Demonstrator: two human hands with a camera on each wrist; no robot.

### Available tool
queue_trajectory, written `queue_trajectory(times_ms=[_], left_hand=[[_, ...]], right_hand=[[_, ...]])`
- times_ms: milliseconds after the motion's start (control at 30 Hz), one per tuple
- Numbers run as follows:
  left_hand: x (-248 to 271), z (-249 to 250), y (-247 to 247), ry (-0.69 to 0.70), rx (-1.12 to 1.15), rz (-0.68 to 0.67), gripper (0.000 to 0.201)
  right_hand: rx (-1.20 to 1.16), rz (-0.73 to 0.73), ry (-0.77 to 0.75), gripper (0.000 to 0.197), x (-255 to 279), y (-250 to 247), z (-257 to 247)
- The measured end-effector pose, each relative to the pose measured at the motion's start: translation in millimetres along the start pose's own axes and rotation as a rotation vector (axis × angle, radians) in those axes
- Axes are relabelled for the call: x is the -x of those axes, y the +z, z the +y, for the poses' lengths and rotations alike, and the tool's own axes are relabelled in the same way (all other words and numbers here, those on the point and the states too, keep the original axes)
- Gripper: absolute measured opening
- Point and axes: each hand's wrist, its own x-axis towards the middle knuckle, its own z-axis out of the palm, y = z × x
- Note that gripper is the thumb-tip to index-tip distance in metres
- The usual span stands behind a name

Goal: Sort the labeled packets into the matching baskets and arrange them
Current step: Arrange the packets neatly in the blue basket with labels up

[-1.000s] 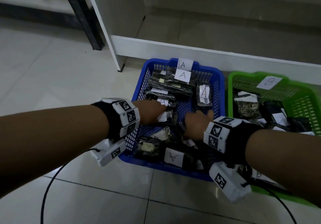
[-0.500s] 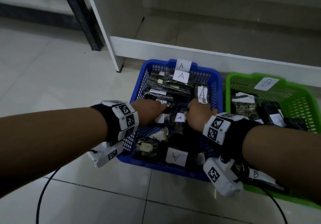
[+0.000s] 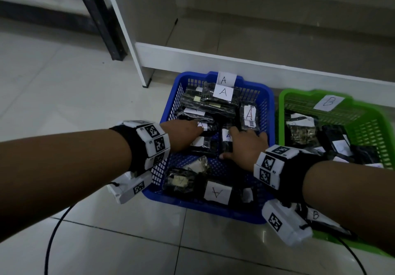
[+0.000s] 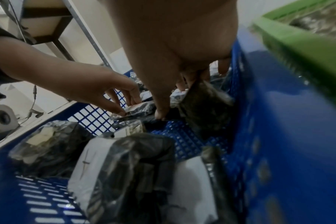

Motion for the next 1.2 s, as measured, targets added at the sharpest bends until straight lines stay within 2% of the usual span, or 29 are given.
queue_trajectory(times_ms=[167, 233, 400, 533, 700, 833, 1000, 1200], left_hand=[[-1, -3, 3, 0.003, -0.014, -0.010, 0.044], [-3, -3, 3, 0.005, -0.011, -0.010, 0.044], [-7, -2, 5, 0.016, -0.007, 0.012, 0.044], [-8, 3, 5, 0.002, -0.077, 0.025, 0.038], [-4, 7, 9, 0.041, -0.257, 0.141, 0.044], [-2, 5, 17, 0.003, -0.242, 0.079, 0.040], [-8, 9, 17, -0.049, -0.246, 0.008, 0.039], [-13, 7, 12, -0.034, -0.274, -0.019, 0.038]], right_hand=[[-0.240, -0.029, 0.063, 0.064, 0, 8, -3], [-0.303, 0.008, 0.074, 0.056, 3, 12, -2], [-0.325, 0.187, 0.136, 0.048, 11, 21, -10], [-0.333, 0.243, 0.169, 0.048, 8, 27, -18], [-0.377, 0.261, 0.175, 0.049, 10, 33, -22], [-0.482, 0.341, 0.165, 0.045, 15, 35, -22], [-0.488, 0.290, 0.208, 0.046, 8, 30, -18], [-0.406, 0.238, 0.171, 0.042, -8, 31, -10]])
